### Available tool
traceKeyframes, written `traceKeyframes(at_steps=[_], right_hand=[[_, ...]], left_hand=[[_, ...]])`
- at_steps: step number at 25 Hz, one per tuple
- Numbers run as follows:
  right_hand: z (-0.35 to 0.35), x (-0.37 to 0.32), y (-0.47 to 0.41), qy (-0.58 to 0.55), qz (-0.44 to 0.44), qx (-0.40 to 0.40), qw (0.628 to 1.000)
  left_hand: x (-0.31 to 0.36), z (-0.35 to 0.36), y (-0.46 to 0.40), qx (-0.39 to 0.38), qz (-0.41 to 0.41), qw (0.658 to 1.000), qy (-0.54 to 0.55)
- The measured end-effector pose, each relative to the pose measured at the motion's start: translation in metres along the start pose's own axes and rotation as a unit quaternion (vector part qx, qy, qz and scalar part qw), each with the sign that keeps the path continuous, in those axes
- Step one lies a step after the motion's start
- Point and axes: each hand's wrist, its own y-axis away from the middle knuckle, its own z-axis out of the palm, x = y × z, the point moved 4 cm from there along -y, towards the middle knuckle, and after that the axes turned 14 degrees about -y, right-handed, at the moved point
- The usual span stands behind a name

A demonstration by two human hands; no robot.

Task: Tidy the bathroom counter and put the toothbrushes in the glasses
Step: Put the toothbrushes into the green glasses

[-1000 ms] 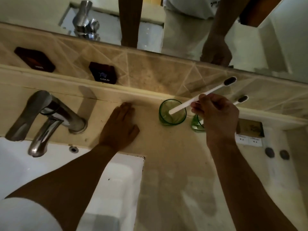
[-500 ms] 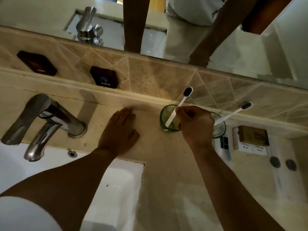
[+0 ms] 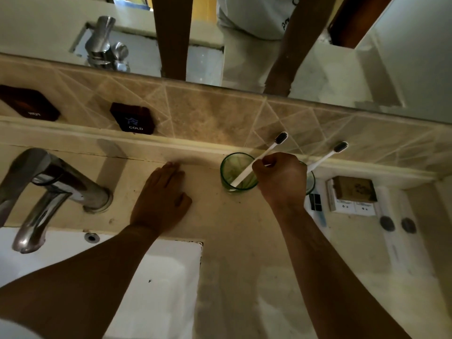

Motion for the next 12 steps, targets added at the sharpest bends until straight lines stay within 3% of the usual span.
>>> traceKeyframes(at_steps=[12], right_hand=[[-0.0008, 0.0009, -0.0021, -0.016, 0.045, -0.043, 0.998]], left_hand=[[0.0024, -0.0059, 0.0006, 0.004, -0.001, 1.000, 0.011]])
